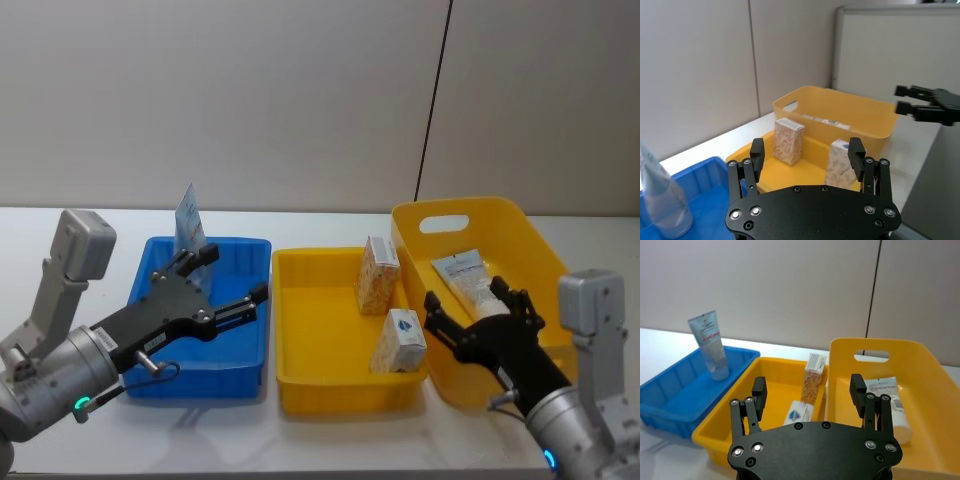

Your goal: Bimanual collaborative sorting of washing and personal care products

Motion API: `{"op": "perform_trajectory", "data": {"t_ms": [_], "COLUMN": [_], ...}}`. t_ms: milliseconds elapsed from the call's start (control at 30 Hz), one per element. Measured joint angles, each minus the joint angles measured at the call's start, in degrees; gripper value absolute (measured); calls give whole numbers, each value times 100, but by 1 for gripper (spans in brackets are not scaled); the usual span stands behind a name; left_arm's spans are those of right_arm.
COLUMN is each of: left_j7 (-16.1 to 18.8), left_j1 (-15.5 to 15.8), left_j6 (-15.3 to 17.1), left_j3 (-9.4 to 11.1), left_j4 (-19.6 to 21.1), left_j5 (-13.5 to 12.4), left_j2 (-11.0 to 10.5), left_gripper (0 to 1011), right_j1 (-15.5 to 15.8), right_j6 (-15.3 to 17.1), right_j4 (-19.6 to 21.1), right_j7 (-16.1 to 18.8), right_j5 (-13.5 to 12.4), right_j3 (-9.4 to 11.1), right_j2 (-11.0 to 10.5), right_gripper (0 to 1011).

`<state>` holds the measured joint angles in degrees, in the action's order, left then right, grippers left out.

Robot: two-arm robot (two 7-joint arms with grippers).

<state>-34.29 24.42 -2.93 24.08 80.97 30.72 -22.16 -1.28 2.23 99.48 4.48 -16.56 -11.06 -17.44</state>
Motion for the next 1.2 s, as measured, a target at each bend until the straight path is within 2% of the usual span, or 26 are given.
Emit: {"op": "perform_trajectory", "data": {"t_ms": [267, 1000, 1200], "left_j7": [579, 2225, 2689], "left_j1": [-188, -719, -869], "left_j6": [67, 252, 302], "left_j3": [35, 134, 161], "left_j4": [212, 812, 981], "left_j5": [-328, -1271, -1538], "left_j2": [6, 20, 24], "left_gripper": [1001, 1002, 1002], "right_j1": [202, 214, 224], "right_j6": [-31, -28, 123], "right_j4": [167, 175, 219], "right_j7": [-63, -66, -66], "right_j5": [6, 12, 2], "right_j3": [-183, -185, -159], "right_j2": [-178, -188, -182], "right_gripper": [1002, 1002, 1002]}}
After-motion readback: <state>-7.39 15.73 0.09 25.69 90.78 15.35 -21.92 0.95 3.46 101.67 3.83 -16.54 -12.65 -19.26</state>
